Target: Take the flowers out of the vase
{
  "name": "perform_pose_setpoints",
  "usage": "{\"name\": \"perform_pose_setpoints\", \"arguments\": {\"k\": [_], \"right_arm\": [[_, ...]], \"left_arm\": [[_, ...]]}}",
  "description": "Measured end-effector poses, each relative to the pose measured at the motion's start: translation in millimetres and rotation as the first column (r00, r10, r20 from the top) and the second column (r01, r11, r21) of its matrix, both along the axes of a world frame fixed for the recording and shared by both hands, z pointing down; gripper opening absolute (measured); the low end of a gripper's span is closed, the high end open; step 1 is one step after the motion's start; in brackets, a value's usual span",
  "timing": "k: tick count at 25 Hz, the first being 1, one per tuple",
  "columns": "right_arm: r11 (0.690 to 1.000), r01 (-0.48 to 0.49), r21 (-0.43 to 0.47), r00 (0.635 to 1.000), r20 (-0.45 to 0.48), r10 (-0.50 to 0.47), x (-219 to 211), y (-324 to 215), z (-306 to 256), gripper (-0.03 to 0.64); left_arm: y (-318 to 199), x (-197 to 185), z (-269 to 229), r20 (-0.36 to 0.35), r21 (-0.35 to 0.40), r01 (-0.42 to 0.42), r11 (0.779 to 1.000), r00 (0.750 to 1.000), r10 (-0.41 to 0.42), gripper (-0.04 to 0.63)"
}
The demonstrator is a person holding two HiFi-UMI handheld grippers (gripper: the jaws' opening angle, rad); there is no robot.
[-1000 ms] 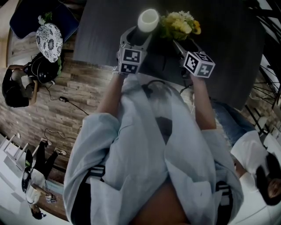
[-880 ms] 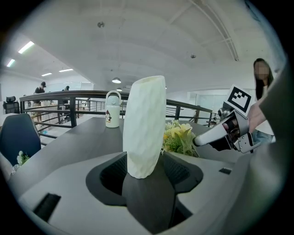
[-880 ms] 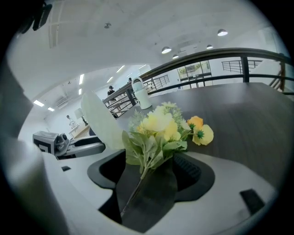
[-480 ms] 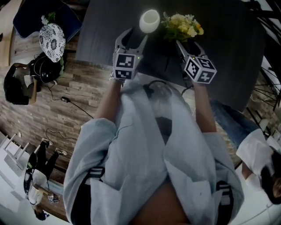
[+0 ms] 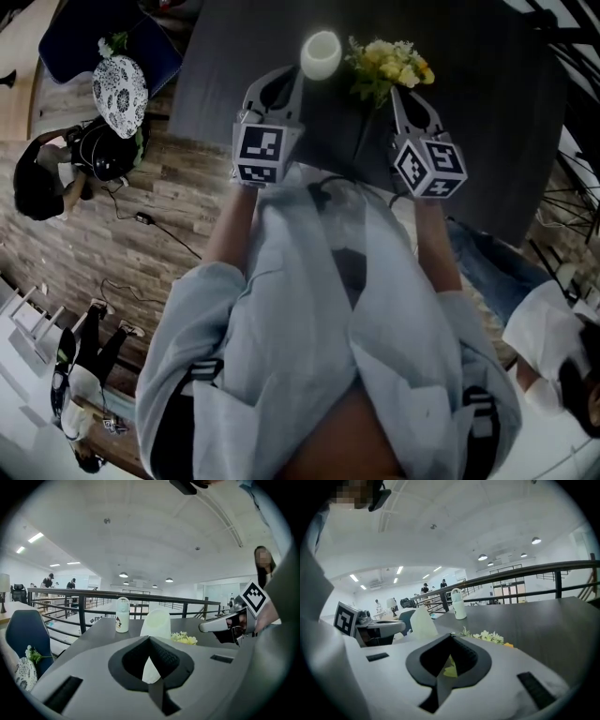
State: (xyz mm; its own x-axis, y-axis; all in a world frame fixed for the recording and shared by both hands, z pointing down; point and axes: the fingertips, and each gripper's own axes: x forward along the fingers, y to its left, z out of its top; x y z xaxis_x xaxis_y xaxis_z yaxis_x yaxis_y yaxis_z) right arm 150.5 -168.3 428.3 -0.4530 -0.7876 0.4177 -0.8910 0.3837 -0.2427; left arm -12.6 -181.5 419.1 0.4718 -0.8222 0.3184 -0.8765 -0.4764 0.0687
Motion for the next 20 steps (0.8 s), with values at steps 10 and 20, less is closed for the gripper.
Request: {"name": "perform_pose_setpoints", "arguments": {"k": [10, 20], "right_arm": [[0.986, 0.049, 0.158, 0.998, 0.024, -0.053, -15.6, -6.0, -59.2, -0.002], [0.964, 0.076, 0.255, 0.995, 0.038, -0.089, -25.4, -9.4, -99.6, -0.002]], "left_arm": [[0.5, 5.7, -47.6, -0.032, 0.057, -0.019, 0.998, 0.999, 0.021, 0.005], [0.1, 18.9, -82.4, -0.048, 0.087, -0.066, 0.994, 0.996, 0.070, 0.005]]}}
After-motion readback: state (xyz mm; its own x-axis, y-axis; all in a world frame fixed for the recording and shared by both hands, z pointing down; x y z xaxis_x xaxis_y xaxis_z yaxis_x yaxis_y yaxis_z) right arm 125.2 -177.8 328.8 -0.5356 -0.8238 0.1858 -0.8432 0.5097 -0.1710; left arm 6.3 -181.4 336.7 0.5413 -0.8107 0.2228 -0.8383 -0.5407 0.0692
